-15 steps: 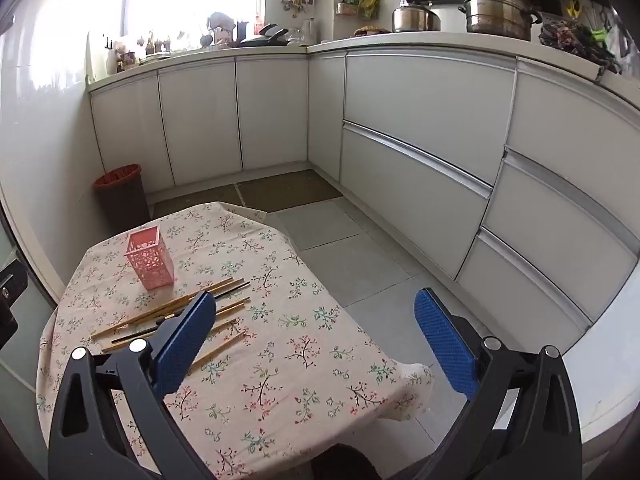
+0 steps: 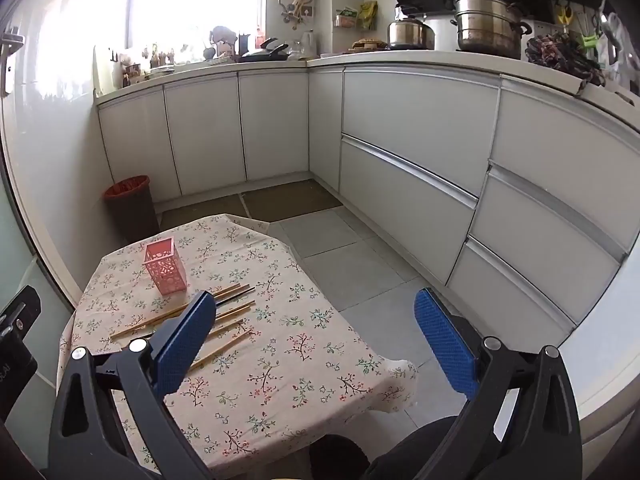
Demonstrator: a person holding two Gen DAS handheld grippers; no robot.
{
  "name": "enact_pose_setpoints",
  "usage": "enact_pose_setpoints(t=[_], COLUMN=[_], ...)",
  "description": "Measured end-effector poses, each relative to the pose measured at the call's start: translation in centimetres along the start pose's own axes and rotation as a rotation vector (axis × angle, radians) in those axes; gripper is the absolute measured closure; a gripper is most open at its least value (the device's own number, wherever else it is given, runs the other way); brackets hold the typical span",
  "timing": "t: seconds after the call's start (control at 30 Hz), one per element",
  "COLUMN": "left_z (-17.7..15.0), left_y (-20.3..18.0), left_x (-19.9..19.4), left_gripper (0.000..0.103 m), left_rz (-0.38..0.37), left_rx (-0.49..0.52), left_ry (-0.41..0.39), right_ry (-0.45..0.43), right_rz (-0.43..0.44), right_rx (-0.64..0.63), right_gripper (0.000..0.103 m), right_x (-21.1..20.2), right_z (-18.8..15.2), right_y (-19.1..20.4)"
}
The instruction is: Organize utensils
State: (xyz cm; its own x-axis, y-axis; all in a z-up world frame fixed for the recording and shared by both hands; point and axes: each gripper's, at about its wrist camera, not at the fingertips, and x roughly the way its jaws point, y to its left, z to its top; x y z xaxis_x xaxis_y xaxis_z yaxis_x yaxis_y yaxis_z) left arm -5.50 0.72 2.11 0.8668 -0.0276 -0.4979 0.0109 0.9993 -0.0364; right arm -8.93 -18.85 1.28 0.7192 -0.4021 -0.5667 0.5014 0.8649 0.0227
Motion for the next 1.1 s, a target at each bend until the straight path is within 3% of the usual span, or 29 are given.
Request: enact_pose_setpoints(t=[1.1], left_z=[1.1], left_y=[0.7], left_x=[-1.2], left_gripper=[0.007], left_rz=[-0.020], left_rx=[-0.016], left_ry=[0.023], right_ry=[-0.014], right_rz=[-0.001], right_rx=[-0.002], right_gripper=[0.006], right_x=[-1.4], right_z=[0.8], right_y=[-0.1])
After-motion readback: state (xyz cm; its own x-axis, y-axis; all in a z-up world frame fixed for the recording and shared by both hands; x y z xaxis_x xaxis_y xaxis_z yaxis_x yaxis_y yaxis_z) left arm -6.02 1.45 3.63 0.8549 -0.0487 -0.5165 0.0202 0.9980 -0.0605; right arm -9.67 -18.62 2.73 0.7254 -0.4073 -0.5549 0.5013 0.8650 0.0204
